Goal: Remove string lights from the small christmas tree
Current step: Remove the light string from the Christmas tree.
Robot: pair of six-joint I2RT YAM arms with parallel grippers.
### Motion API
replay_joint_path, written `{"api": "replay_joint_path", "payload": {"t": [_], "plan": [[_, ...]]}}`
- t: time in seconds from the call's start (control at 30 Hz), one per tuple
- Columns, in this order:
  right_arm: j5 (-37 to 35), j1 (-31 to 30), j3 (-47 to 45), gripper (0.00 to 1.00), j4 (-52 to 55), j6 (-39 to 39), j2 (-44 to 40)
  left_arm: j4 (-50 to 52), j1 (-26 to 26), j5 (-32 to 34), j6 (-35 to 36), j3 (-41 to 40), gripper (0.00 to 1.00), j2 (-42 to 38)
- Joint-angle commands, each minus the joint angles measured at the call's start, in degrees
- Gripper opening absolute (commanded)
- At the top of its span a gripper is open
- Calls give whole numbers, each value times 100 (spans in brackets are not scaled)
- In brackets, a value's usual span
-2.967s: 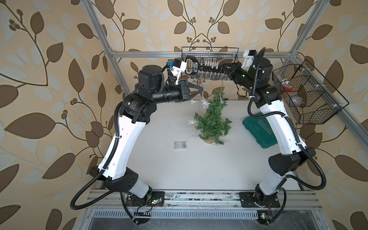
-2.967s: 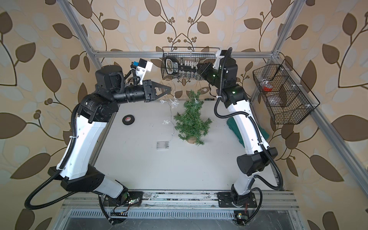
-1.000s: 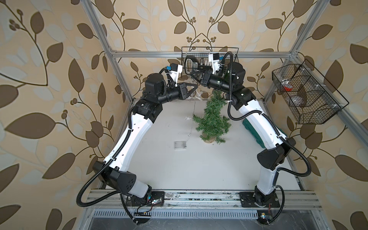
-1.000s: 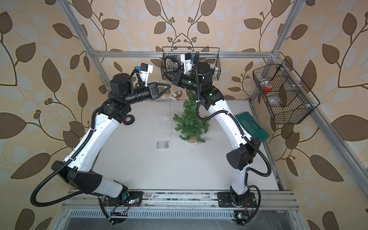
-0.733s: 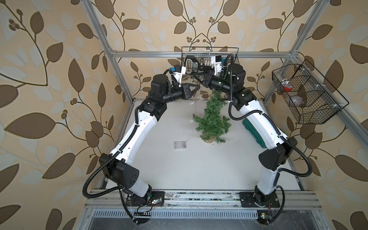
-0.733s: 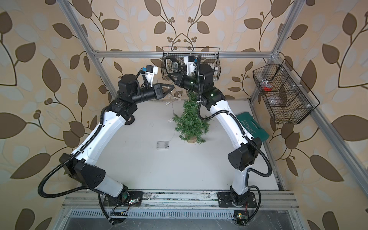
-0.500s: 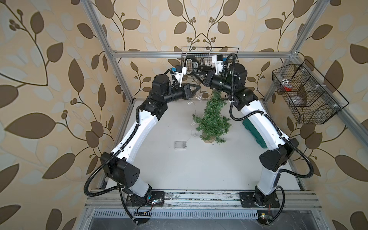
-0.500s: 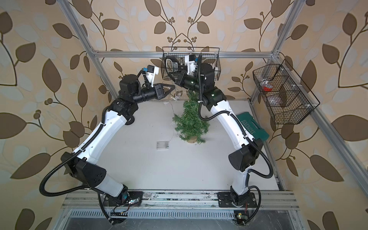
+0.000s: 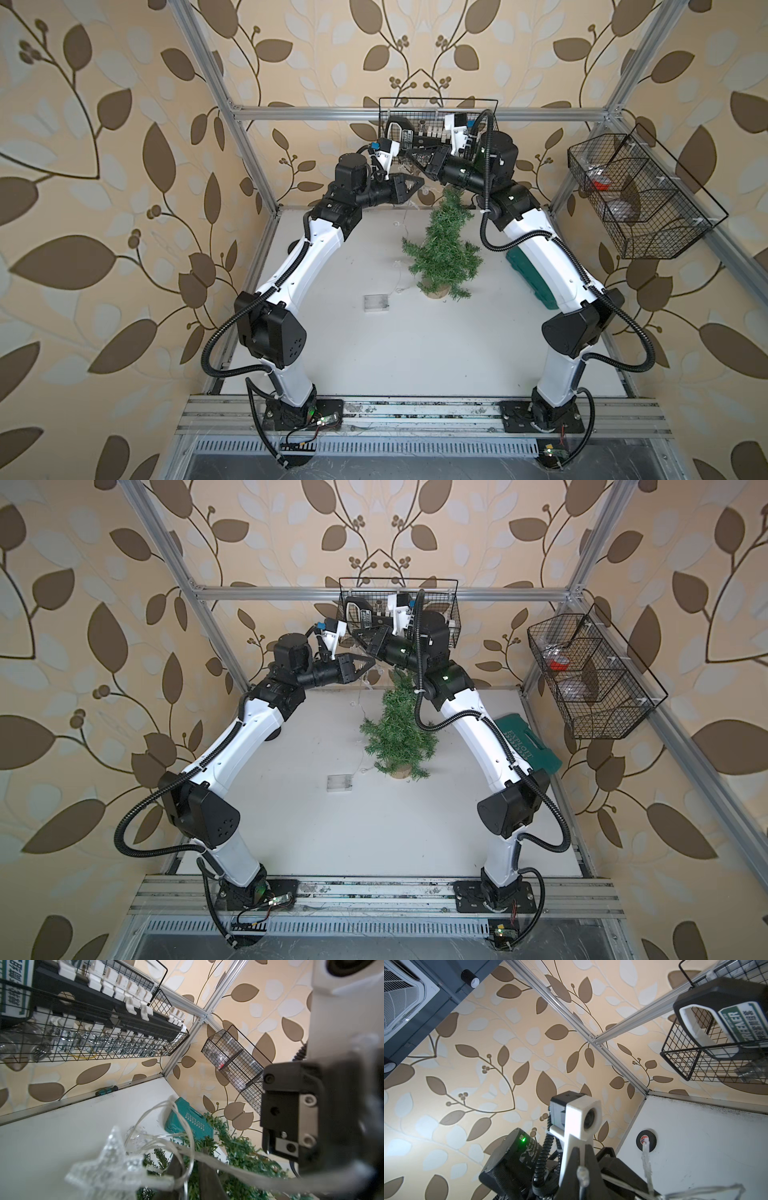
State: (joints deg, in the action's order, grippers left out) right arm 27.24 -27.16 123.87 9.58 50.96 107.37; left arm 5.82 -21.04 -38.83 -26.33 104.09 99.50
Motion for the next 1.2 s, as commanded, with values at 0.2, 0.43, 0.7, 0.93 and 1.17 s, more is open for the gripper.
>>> {"api": "replay_joint_path", "payload": {"t": [0.2, 0.43, 0.7, 0.93, 1.17], "plan": [[128, 134, 5, 5, -113, 37, -339, -644, -32, -58, 93, 365, 7, 16], [189, 151, -48, 5, -187, 195, -331, -1177, -40, 60, 11, 85, 23, -54], [229, 182, -71, 5, -186, 228, -330, -1601, -128, 31, -183, 84, 28, 153], [255, 185, -179, 5, -229, 298, -399, -1793, -190, 300, -268, 270, 24, 399], [271, 219, -380, 5, -280, 321, -527, -1987, -208, 518, -350, 218, 0, 419]]}}
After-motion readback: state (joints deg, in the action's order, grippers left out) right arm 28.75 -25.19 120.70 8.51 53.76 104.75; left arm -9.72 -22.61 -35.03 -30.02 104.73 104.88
